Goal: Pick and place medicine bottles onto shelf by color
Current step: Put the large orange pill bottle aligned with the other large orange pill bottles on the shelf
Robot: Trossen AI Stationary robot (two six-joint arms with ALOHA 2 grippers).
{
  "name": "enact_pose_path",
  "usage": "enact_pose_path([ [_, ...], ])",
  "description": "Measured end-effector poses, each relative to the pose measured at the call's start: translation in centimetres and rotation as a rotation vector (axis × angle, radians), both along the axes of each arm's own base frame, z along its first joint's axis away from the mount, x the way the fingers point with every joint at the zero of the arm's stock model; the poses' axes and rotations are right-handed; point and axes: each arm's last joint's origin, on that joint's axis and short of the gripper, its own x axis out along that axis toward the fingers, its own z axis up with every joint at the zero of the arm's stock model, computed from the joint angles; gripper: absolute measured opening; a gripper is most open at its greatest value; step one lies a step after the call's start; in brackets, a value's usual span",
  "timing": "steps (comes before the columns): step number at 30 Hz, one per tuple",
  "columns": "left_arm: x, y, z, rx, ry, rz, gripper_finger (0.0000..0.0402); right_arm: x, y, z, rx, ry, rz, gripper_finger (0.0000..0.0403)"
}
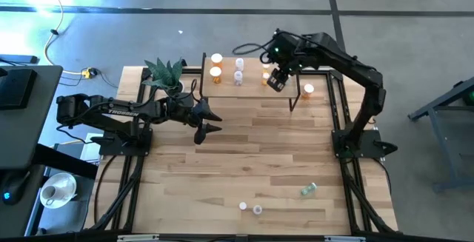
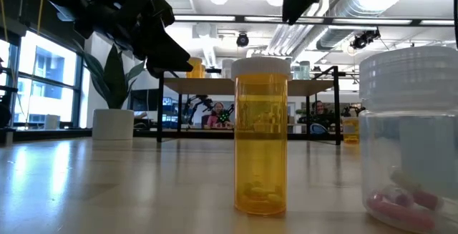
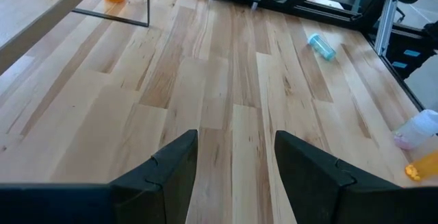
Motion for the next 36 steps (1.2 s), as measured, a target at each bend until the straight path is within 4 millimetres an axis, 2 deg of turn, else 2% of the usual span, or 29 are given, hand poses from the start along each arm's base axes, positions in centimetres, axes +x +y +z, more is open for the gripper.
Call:
enact_pose_path([
  [7,0.0,0.0,0.0,-0.004,0.000,0.002,0.0186,0.5,3.6,-0.1,0.024,0.061,0.105,0.0178],
  [15,0.0,0.0,0.0,-0.006,0.000,0.003,0.0186,1.2,7.3,-0.1,-0.034,0.084,0.162,0.0178],
  [20,0.0,-0.1,0.0,-0.012,0.000,0.003,0.0186,1.4,9.1,-0.1,-0.054,0.080,0.188,0.0178],
  [30,0.1,-0.6,-0.1,-0.029,0.005,-0.012,0.0186,1.3,9.9,0.1,-0.142,0.082,0.168,0.0178],
  [33,0.1,-0.6,-0.1,-0.029,0.005,-0.012,0.0186,0.4,9.6,0.5,-0.178,0.069,0.130,0.0178],
  [36,0.1,-0.6,-0.1,-0.028,0.005,-0.013,0.0186,-1.6,9.2,-0.1,-0.185,0.095,0.074,0.0178],
])
